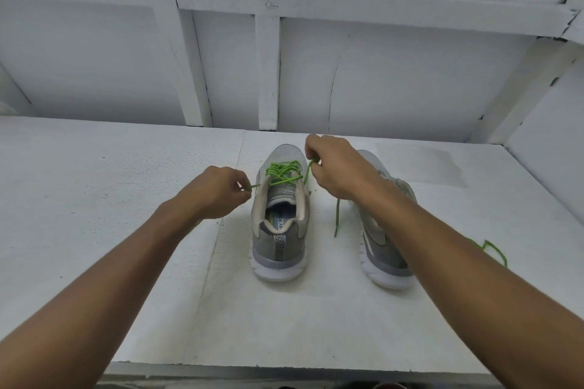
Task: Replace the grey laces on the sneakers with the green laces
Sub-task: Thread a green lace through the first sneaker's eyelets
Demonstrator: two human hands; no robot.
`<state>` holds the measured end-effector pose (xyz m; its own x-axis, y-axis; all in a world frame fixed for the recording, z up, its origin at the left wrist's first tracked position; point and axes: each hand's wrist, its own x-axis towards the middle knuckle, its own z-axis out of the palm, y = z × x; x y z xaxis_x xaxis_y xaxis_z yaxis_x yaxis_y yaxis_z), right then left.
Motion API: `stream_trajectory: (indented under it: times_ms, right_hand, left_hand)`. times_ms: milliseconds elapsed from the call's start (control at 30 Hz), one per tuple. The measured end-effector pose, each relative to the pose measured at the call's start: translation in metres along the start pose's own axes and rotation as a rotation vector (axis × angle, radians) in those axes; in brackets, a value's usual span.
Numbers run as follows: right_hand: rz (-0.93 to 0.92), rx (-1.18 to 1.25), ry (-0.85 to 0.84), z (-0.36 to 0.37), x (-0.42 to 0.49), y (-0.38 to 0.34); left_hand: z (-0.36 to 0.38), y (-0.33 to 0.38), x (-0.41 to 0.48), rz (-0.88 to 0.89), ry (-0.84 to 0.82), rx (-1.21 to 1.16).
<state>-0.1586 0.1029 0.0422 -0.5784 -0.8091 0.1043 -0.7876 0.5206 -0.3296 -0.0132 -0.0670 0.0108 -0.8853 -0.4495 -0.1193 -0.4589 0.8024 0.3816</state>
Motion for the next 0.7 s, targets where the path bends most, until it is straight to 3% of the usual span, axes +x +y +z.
stream_trajectory:
  times_ms: [167, 300, 400, 500, 600, 700]
  right_hand:
    - [0.057, -0.136, -0.073, 0.004, 0.002, 0.006]
    - [0.149, -0.243, -0.308, 0.003, 0.001, 0.005]
    - [0.167, -0.13, -0.231, 0.0, 0.002, 0.01]
    - [0.175, -0.024, -0.091, 0.001, 0.01, 0.018]
    - [0.13, 0.101, -0.034, 0.006, 0.021, 0.023]
    - [0.102, 0.156, -0.058, 0.016, 0.034, 0.02]
  left_hand:
    - [-0.005, 0.003, 0.01, 0.079, 0.117, -0.13]
    - [-0.005, 0.007, 0.019, 0.078, -0.026, -0.369]
    - [-0.004, -0.003, 0.029, -0.021, -0.048, -0.151]
    - [-0.009, -0.01, 0.037, -0.053, 0.041, 0.011]
    - [-0.013, 0.001, 0.041, 0.076, 0.148, -0.037]
    - [-0.013, 0.013, 0.048, 0.14, 0.155, -0.131]
